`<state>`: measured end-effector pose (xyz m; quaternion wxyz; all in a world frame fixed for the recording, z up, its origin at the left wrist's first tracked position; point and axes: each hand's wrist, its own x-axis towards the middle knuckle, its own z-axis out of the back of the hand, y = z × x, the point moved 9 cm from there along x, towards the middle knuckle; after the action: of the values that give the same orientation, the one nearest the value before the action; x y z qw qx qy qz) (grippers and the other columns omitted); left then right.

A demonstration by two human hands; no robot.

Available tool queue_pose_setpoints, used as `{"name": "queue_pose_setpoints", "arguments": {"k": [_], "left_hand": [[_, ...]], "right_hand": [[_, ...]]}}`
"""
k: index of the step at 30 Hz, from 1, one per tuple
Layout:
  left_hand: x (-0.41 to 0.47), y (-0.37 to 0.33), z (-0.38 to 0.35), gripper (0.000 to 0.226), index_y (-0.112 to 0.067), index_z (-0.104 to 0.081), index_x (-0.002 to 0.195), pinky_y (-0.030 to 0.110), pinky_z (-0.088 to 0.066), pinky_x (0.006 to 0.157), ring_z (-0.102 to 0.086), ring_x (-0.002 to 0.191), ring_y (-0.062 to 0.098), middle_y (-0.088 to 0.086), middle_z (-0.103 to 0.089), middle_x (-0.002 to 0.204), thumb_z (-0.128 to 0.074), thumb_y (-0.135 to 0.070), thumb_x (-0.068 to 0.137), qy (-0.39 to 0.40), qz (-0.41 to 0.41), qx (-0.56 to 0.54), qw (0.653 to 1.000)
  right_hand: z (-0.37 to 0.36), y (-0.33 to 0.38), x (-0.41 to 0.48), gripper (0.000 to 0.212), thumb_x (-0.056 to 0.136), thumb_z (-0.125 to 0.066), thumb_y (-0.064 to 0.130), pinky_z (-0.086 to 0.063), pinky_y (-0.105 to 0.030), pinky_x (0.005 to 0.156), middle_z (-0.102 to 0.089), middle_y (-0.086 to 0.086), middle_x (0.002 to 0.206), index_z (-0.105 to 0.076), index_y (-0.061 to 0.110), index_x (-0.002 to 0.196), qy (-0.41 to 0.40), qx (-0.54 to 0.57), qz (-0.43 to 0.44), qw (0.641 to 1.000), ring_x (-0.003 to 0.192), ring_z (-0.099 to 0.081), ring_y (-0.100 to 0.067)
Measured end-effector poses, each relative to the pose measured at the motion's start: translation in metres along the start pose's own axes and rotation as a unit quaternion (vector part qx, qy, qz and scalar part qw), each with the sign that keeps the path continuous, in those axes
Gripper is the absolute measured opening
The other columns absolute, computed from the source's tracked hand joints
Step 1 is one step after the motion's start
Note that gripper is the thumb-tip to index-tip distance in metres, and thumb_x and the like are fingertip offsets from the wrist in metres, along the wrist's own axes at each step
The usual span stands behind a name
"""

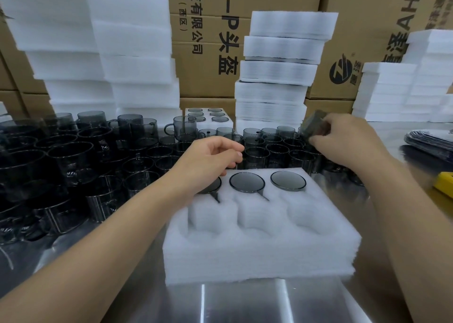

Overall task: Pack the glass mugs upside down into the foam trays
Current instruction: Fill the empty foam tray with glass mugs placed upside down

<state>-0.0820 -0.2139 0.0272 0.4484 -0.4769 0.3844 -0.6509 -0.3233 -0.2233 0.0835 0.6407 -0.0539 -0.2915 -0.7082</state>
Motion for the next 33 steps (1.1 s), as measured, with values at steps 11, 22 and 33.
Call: {"name": "queue_pose_setpoints", "arguments": {"k": [11,22,33], "left_hand": [[0.001,-0.002,-0.004,0.017,-0.028,-0.063,0.100,0.019,-0.052,0.065,-0.071,0.082,0.005,-0.007,-0.076,0.086,-0.049,-0.036,0.097,0.018,0.012,-0.051,0.998],[0.002,0.002,-0.002,0.028,-0.018,-0.067,0.094,0.022,-0.050,0.068,-0.071,0.090,0.012,-0.003,-0.074,0.091,-0.062,-0.045,0.088,0.022,0.015,-0.043,0.999],[0.005,0.002,-0.003,0.027,-0.024,-0.069,0.084,0.026,-0.048,0.071,-0.071,0.086,0.013,-0.009,-0.072,0.077,-0.059,-0.046,0.071,0.028,0.009,-0.066,0.997]], "right_hand": [[-0.009,0.083,-0.041,0.017,0.080,-0.074,0.019,-0.048,-0.024,0.075,-0.062,0.003,0.091,-0.058,0.021,0.084,-0.004,0.268,0.206,0.941,0.083,-0.061,-0.014],[-0.025,0.108,-0.061,0.013,0.079,-0.072,0.011,-0.046,-0.038,0.074,-0.057,0.001,0.086,-0.063,0.009,0.088,0.011,0.195,0.341,0.920,0.081,-0.053,-0.018],[-0.016,0.106,-0.064,0.051,0.075,-0.070,0.024,-0.050,-0.032,0.066,-0.036,0.021,0.112,-0.047,0.034,0.120,-0.036,0.207,0.345,0.915,0.078,-0.052,-0.006]]}}
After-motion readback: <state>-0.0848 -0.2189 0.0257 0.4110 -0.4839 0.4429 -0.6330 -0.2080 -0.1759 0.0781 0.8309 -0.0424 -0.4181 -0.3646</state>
